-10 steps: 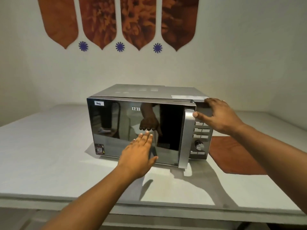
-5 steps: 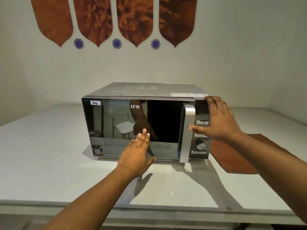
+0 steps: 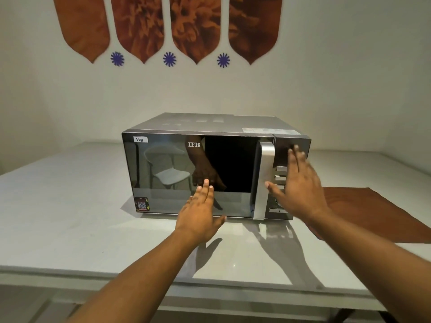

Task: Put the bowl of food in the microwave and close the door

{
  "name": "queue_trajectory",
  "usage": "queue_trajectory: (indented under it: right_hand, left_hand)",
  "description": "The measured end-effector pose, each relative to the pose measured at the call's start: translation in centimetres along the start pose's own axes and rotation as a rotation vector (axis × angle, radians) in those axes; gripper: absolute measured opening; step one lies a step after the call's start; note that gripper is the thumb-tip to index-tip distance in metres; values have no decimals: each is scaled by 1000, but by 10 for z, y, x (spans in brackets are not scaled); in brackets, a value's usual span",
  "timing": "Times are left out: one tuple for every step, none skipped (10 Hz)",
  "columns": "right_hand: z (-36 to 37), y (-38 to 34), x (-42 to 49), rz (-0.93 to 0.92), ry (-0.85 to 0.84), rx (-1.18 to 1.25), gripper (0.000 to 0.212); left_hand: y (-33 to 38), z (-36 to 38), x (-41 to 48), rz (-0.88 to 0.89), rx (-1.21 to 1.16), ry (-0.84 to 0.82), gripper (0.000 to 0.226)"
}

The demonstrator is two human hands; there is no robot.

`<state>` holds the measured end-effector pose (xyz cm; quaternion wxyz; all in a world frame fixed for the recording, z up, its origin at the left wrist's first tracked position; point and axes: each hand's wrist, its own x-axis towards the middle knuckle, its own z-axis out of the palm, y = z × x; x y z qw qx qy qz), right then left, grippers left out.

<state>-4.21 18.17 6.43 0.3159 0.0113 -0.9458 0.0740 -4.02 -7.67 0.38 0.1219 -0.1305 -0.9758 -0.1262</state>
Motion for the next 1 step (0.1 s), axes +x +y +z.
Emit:
queue_trajectory:
  right_hand:
    - [26,-10,-44,121,-124,74,100]
  left_hand:
    - [5,15,-18,-31,0,-71,89]
